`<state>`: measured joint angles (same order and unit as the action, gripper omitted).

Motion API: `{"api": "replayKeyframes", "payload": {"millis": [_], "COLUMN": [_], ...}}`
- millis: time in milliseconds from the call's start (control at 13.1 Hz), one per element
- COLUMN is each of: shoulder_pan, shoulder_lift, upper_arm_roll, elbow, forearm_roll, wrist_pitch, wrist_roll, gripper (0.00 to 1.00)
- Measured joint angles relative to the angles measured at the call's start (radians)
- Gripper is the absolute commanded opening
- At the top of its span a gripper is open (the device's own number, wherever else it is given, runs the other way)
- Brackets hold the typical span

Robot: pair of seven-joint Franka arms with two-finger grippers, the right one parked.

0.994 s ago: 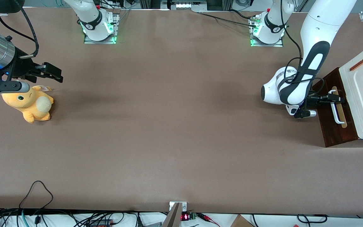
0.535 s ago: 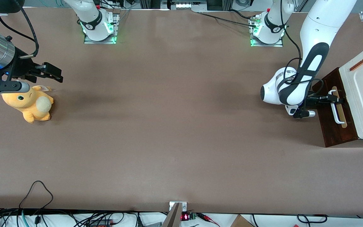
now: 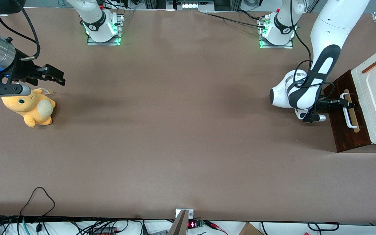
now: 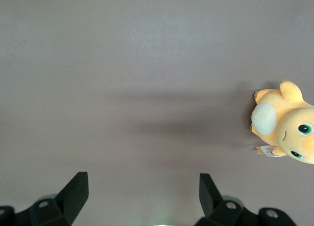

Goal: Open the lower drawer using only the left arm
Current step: 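Close the left gripper around the white drawer handle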

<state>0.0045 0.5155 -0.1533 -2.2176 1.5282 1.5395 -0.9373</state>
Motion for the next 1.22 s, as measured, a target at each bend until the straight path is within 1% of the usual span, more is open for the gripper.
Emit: {"api": "replayKeyframes", "payload": {"millis": [153, 382, 535, 1070, 1223], "shoulder_pan": [0.000, 0.001, 0.001, 0.001, 0.001], "shoulder_lift": [0.003, 0.004, 0.004, 0.002, 0.000], "upper_arm_roll": [0.000, -0.001, -0.001, -0.007, -0.017], "elbow": [0.000, 0.000, 0.000, 0.005, 0.010], "forearm_roll": [0.000, 0.000, 0.000, -0.007, -0.021], "wrist_pitch": [0.004, 0.007, 0.007, 0.015, 0.015], "wrist_roll": [0.000, -0.024, -0.024, -0.024, -0.023], "gripper": [0.11, 0.07, 0.00, 0.00, 0.00]}}
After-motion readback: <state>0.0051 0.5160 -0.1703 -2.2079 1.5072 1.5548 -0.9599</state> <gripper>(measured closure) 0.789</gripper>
